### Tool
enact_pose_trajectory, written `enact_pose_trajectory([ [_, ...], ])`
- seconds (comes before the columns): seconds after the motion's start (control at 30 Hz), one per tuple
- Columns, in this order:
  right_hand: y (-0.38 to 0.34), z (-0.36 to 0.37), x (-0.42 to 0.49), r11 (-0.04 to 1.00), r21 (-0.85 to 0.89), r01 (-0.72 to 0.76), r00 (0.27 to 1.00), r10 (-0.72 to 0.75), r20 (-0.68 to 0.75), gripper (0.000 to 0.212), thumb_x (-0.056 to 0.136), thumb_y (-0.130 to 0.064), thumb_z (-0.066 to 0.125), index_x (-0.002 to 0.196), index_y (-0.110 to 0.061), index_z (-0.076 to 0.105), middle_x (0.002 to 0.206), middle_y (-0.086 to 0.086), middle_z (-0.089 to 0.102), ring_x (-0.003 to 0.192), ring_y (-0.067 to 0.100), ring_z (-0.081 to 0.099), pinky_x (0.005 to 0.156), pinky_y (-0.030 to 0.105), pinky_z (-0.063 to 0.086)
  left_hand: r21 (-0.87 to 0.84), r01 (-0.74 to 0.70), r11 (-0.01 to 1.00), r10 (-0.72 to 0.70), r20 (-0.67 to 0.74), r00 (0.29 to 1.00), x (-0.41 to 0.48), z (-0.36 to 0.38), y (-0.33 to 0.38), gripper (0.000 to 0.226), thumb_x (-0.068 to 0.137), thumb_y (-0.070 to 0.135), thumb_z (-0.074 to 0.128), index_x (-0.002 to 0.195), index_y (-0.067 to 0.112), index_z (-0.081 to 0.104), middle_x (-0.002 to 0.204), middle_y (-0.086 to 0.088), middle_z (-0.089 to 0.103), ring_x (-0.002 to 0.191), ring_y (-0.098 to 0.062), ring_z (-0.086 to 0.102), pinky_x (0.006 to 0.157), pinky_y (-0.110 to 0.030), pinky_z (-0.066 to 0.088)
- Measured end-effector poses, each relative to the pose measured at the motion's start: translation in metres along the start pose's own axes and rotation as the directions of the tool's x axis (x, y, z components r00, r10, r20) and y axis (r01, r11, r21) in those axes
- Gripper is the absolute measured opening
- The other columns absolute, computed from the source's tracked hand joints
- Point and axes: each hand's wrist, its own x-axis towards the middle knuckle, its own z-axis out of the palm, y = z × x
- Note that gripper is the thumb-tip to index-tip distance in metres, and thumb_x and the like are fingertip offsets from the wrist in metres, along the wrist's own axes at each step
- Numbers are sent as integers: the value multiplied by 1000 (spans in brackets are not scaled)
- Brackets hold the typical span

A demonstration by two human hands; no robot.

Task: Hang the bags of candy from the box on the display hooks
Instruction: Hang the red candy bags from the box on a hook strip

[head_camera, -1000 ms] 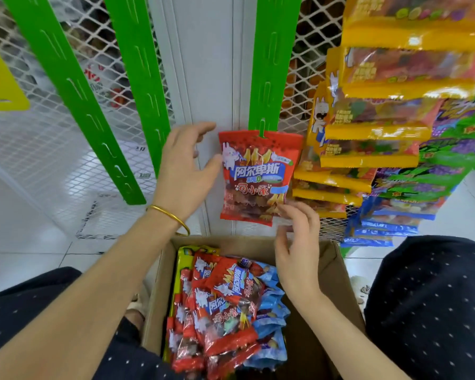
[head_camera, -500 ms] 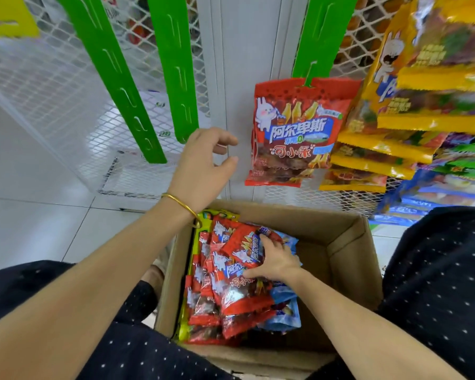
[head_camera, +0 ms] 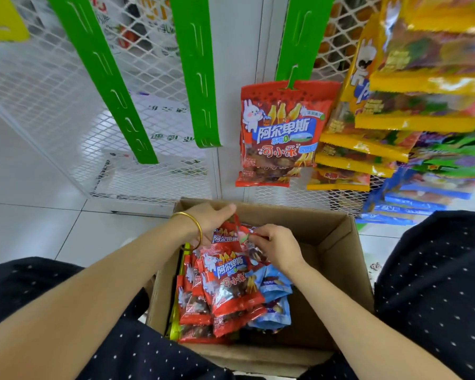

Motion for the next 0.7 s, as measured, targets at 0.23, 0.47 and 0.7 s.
enact_pose_trajectory([
  [0.23,-16,-25,-21,948,-223,227,958,-258,-121,17,88,-26,58,93,-18,72,76,-6,57,80,21,59,63,29,43,-474,51,879,52,203,978,-9,8,24,43,91,42,52,117,8,51,105,-22,65,87,-28,68,80,-40,55],
  [0.47,-18,-38,-27,954,-185,238,967,-250,-44,33,84,-35,62,114,-21,65,102,1,61,98,20,57,79,34,50,-372,-71,925,110,83,991,-11,17,32,29,93,4,48,121,-1,46,117,-20,59,82,-30,68,76,-42,58],
  [0.7,-6,-62,-22,771,592,-237,963,108,245,94,71,-10,79,144,-23,20,126,-6,54,107,1,55,86,19,50,-229,-336,913,372,134,919,-27,1,35,21,96,8,44,115,6,52,110,-11,62,97,-21,63,76,-34,58],
])
